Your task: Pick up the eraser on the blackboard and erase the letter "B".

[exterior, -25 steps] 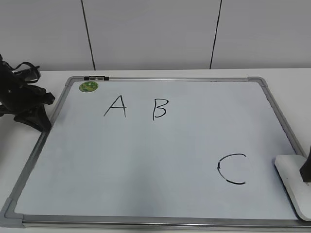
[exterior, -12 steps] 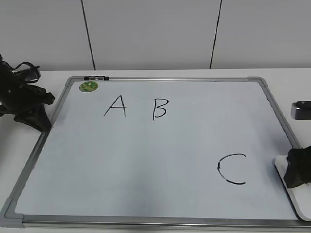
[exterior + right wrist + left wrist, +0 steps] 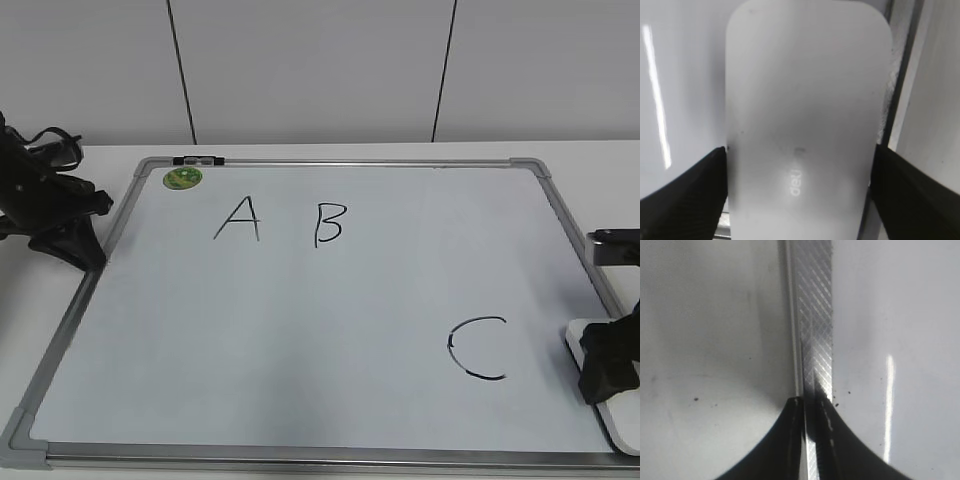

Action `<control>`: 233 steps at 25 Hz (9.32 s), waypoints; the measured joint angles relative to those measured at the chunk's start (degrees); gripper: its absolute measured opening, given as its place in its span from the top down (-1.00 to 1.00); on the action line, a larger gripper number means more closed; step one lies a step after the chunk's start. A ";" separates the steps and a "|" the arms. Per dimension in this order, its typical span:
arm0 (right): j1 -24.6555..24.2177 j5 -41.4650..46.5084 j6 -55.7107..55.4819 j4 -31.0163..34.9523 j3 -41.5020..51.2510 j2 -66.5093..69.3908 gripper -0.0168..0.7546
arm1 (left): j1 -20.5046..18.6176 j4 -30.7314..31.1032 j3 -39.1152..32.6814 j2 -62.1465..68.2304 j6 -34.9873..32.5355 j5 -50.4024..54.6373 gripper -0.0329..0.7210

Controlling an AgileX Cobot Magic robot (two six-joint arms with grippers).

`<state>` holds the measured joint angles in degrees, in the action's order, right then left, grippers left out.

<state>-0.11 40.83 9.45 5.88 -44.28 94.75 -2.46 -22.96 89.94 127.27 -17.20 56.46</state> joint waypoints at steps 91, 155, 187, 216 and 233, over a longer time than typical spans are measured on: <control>22.49 24.46 -0.15 -4.93 -88.09 50.72 -0.43 | -0.18 -0.61 0.00 0.00 0.00 0.72 0.82; 19.15 30.13 -2.74 -15.88 -79.41 30.45 -0.43 | -0.27 -0.42 0.19 0.13 0.00 0.97 0.82; -1.64 -1.10 -8.71 -3.78 -25.45 12.94 -0.44 | -0.27 -0.42 0.19 0.13 0.00 1.17 0.82; -1.72 9.41 -8.49 -6.48 -38.29 17.66 -0.62 | -0.27 -0.42 0.48 0.25 0.00 1.40 0.76; -1.72 20.17 -3.51 -5.88 -40.91 2.15 -0.59 | -0.16 3.51 11.77 -11.32 2.53 12.97 -0.06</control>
<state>-1.83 60.99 5.95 0.00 -85.19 96.90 -2.62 -19.45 101.71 115.95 -14.67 69.43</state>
